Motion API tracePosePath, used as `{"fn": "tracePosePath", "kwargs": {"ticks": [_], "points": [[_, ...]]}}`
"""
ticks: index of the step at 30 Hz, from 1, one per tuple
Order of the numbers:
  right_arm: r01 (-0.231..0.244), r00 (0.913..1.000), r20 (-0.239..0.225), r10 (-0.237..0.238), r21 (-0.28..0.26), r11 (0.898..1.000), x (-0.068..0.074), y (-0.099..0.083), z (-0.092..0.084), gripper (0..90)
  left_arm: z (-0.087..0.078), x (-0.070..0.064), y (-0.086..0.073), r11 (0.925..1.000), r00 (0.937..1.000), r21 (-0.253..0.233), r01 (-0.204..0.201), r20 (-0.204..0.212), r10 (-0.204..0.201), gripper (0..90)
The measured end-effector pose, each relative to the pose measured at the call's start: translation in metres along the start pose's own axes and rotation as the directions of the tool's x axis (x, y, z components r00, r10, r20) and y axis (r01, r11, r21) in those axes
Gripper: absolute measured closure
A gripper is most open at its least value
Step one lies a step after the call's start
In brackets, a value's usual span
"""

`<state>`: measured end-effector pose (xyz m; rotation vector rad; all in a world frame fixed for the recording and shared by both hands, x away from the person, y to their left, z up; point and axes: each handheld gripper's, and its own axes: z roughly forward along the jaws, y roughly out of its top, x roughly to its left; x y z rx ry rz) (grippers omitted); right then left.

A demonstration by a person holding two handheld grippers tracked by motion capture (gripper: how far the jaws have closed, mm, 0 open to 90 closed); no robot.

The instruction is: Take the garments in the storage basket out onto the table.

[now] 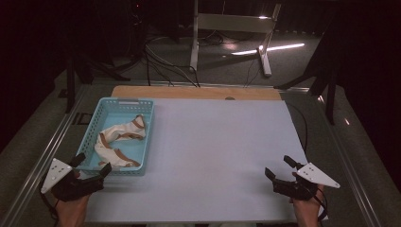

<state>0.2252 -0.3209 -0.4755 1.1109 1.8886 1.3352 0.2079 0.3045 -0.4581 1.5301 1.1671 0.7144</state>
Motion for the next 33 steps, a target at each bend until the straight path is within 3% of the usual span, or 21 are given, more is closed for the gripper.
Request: {"fn": "tracePosePath", "kwargs": {"ticks": [7,9,11,18,22,33], "points": [[0.009,0.9999,0.006,-0.009,0.001,1.000,0.002,-0.001,0.001,14.3,-0.001,-0.004,0.001,0.9995,0.9993,0.001,-0.031,-0.023,0.031,0.4],[0.009,0.9999,0.009,-0.009,0.003,1.000,0.002,-0.001,0.001,14.3,-0.002,-0.006,0.001,0.9988,0.9984,-0.005,-0.048,-0.030,0.048,1.1],[0.013,0.9999,0.011,-0.013,0.001,1.000,0.003,-0.002,0.001,14.6,-0.002,-0.007,0.001,0.9958,0.9938,0.004,-0.092,-0.062,0.092,1.7],[0.006,0.9998,0.018,-0.006,-0.011,1.000,0.002,-0.003,-0.001,14.7,-0.002,-0.001,0.011,0.9966,0.9965,-0.030,-0.076,-0.036,0.075,0.4],[0.005,0.9997,0.023,-0.005,-0.016,1.000,0.001,-0.003,-0.001,14.8,0.002,0.002,0.026,0.9977,0.9972,0.009,-0.068,-0.031,0.068,0.4],[0.010,0.9997,0.024,-0.010,-0.013,1.000,0.002,-0.003,-0.001,14.8,0.021,0.011,0.052,0.9953,0.9956,0.039,-0.089,-0.026,0.090,0.4]]}}
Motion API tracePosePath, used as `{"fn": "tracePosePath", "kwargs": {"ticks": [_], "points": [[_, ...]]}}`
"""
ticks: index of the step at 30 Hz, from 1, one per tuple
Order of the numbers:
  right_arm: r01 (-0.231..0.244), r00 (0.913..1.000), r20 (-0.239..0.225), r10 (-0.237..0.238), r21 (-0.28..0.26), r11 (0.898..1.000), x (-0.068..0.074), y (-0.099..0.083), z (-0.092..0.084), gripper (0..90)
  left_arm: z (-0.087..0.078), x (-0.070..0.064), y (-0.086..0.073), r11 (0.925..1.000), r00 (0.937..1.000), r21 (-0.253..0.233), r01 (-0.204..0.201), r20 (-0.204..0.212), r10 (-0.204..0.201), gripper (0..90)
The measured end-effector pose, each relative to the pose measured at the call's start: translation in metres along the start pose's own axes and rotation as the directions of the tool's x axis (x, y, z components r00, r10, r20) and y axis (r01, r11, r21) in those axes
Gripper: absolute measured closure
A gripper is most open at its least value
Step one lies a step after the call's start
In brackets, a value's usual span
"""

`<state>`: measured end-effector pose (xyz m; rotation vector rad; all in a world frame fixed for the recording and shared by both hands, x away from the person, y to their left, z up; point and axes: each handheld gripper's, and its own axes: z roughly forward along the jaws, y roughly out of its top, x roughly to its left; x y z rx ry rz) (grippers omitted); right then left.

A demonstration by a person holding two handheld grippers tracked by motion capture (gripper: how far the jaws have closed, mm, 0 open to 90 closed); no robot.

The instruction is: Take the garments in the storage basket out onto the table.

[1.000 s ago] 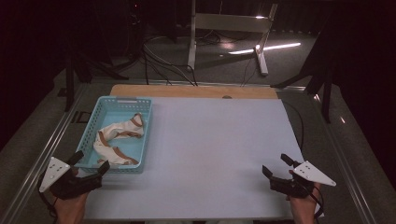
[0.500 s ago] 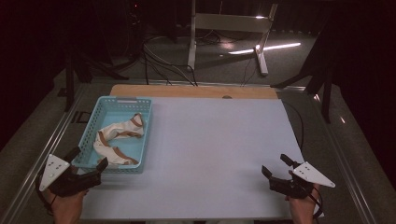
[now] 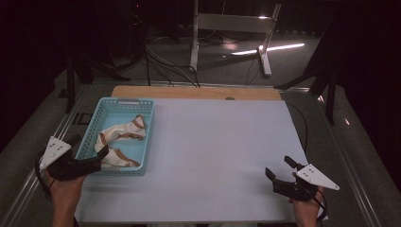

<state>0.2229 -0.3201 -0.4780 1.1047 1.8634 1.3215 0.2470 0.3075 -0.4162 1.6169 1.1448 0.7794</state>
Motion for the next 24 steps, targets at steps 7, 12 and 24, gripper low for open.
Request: {"fn": "tracePosePath", "kwargs": {"ticks": [7,12,24], "points": [[0.004,1.0000,0.004,-0.004,-0.001,1.000,0.000,0.000,0.000,14.9,0.018,0.009,0.013,0.9993,0.9998,0.030,-0.020,-0.004,0.020,0.5],[0.007,1.0000,0.005,-0.007,-0.001,1.000,0.000,0.000,-0.001,14.9,0.025,0.012,0.014,0.9991,0.9997,0.038,-0.021,-0.008,0.021,0.4],[0.009,0.9999,0.004,-0.009,-0.006,1.000,0.000,0.001,-0.002,15.1,0.045,0.025,0.012,0.9959,0.9997,0.089,-0.017,-0.016,0.019,0.5]]}}
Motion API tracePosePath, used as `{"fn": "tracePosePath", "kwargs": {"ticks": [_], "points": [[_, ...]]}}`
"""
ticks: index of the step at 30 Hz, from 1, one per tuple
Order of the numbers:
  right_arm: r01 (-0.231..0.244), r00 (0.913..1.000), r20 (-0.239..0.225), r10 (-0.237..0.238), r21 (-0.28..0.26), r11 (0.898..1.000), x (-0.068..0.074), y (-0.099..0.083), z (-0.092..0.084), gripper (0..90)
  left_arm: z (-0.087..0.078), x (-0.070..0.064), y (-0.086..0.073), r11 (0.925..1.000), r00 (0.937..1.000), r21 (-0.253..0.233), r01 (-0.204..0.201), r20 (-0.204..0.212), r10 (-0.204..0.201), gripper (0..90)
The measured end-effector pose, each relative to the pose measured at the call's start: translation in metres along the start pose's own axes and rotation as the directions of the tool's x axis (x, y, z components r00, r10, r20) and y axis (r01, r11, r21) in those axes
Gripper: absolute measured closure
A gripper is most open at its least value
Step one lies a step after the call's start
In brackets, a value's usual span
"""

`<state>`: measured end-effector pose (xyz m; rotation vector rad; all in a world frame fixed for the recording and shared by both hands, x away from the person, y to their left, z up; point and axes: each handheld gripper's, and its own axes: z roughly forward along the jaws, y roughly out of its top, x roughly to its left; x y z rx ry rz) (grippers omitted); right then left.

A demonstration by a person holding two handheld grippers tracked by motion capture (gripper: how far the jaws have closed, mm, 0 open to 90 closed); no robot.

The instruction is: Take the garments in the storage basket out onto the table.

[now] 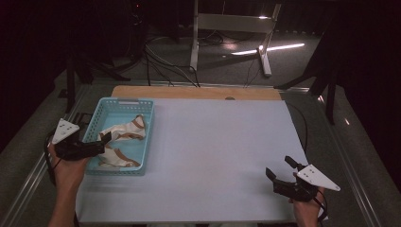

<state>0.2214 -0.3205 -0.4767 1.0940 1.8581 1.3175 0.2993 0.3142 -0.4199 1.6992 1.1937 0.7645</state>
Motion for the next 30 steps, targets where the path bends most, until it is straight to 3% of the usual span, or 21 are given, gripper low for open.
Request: {"fn": "tracePosePath", "kwargs": {"ticks": [18,30], "points": [[0.002,1.0000,0.000,-0.002,-0.004,1.000,0.000,0.001,0.000,15.1,0.029,0.011,0.008,0.9978,0.9997,0.066,-0.004,-0.025,0.006,0.4],[0.003,1.0000,0.000,-0.003,-0.004,1.000,0.000,0.001,0.000,15.2,0.043,0.015,0.004,0.9933,0.9996,0.115,0.013,-0.025,-0.010,0.4]]}}
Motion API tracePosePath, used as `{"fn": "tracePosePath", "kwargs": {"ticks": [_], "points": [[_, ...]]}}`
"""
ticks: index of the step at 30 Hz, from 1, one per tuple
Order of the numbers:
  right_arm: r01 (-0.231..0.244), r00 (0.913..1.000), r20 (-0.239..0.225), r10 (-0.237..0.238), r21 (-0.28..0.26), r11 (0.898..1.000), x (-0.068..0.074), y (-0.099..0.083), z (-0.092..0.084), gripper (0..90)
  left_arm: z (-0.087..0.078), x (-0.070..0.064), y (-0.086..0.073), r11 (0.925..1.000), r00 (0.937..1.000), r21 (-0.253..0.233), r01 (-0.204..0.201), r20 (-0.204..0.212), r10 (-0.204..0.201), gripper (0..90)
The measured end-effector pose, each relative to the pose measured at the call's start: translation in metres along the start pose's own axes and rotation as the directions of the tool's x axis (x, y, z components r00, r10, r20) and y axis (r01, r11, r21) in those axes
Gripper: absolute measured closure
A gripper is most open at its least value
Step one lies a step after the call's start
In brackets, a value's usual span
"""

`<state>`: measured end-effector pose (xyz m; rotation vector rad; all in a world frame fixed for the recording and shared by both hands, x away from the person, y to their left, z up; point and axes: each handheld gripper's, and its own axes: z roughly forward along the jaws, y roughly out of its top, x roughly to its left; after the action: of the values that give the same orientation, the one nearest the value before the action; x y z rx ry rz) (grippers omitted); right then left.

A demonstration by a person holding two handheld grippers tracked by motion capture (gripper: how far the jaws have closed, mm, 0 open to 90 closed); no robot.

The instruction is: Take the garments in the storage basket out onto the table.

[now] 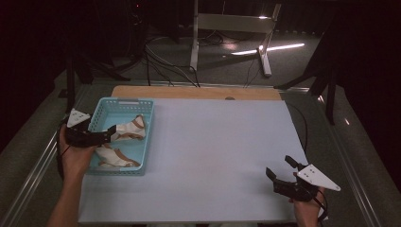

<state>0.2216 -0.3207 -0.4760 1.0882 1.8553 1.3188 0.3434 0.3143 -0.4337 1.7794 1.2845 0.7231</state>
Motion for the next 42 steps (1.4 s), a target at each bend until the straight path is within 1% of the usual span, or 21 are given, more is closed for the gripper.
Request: {"fn": "tracePosePath", "kwargs": {"ticks": [6,9,14,18,22,24,28,29,31,32,33,34,35,36,37,38,39,40,41,42], "points": [[0.003,1.0000,-0.002,-0.003,0.002,1.000,0.000,0.000,0.001,15.2,0.006,0.002,0.001,0.9997,1.0000,0.024,0.004,-0.003,-0.004,0.4],[0.003,1.0000,-0.002,-0.003,0.002,1.000,0.000,0.000,0.001,15.2,0.010,0.003,0.003,0.9992,1.0000,0.040,-0.002,-0.002,0.002,0.4],[0.004,1.0000,-0.003,-0.004,0.002,1.000,0.000,0.000,0.001,15.2,0.017,0.007,0.004,0.9980,1.0000,0.063,0.007,-0.006,-0.007,0.4],[0.004,1.0000,-0.002,-0.004,0.002,1.000,0.000,0.000,0.001,15.2,0.023,0.010,0.002,0.9951,0.9997,0.098,0.017,-0.020,-0.015,0.4],[0.004,1.0000,-0.001,-0.004,-0.001,1.000,0.000,0.000,0.001,15.2,0.028,0.013,0.000,0.9921,0.9987,0.118,0.043,-0.031,-0.040,0.5],[0.004,1.0000,0.000,-0.004,-0.001,1.000,0.000,0.000,0.001,15.2,0.029,0.013,0.000,0.9912,0.9984,0.122,0.051,-0.032,-0.047,0.4],[0.003,1.0000,0.000,-0.003,-0.001,1.000,-0.001,0.000,0.000,15.2,0.036,0.014,-0.002,0.9857,0.9979,0.157,0.062,-0.029,-0.058,0.5],[0.003,1.0000,0.000,-0.003,-0.001,1.000,-0.001,0.000,0.000,15.2,0.036,0.014,-0.002,0.9857,0.9979,0.157,0.062,-0.029,-0.058,0.6],[0.002,1.0000,0.001,-0.002,-0.001,1.000,-0.001,0.000,0.000,15.2,0.040,0.014,-0.003,0.9808,0.9977,0.183,0.067,-0.026,-0.063,1.7],[0.002,1.0000,0.000,-0.002,-0.003,1.000,-0.001,0.000,0.000,15.2,0.043,0.014,-0.004,0.9743,0.9977,0.215,0.067,-0.027,-0.062,3.6],[0.003,1.0000,0.000,-0.003,-0.002,1.000,-0.001,0.000,0.000,15.2,0.043,0.014,-0.004,0.9743,0.9977,0.215,0.067,-0.027,-0.062,4.9],[0.003,1.0000,-0.001,-0.003,-0.001,1.000,-0.001,0.000,0.000,15.2,0.045,0.014,-0.004,0.9715,0.9979,0.228,0.064,-0.026,-0.060,5.7],[0.003,1.0000,-0.001,-0.003,-0.002,1.000,-0.001,0.000,0.000,15.2,0.048,0.013,-0.003,0.9648,0.9985,0.257,0.055,-0.021,-0.051,6.8],[0.003,1.0000,-0.001,-0.003,-0.002,1.000,-0.001,0.000,0.000,15.2,0.048,0.013,-0.003,0.9648,0.9985,0.257,0.055,-0.021,-0.051,7.6],[0.001,1.0000,0.000,-0.001,-0.002,1.000,-0.001,0.000,0.000,15.2,0.050,0.012,-0.003,0.9586,0.9988,0.281,0.044,-0.035,-0.036,9.7],[0.001,1.0000,0.000,-0.001,-0.002,1.000,-0.001,0.000,0.000,15.2,0.050,0.012,-0.003,0.9586,0.9988,0.281,0.044,-0.035,-0.036,11.1],[0.000,1.0000,-0.001,0.000,-0.002,1.000,-0.001,0.000,0.000,15.3,0.054,0.011,-0.003,0.9511,0.9986,0.305,0.048,-0.035,-0.039,12.2],[0.000,1.0000,-0.001,0.000,-0.002,1.000,-0.001,0.000,0.000,15.3,0.054,0.011,-0.003,0.9511,0.9986,0.305,0.048,-0.035,-0.039,15.0],[0.001,1.0000,-0.001,-0.001,-0.003,1.000,-0.001,0.001,0.000,15.3,0.055,0.010,-0.003,0.9486,0.9985,0.313,0.049,-0.041,-0.038,15.7],[0.001,1.0000,-0.001,-0.001,-0.004,1.000,0.000,0.001,0.000,15.3,0.057,0.010,-0.003,0.9460,0.9977,0.318,0.066,-0.034,-0.058,16.1]]}}
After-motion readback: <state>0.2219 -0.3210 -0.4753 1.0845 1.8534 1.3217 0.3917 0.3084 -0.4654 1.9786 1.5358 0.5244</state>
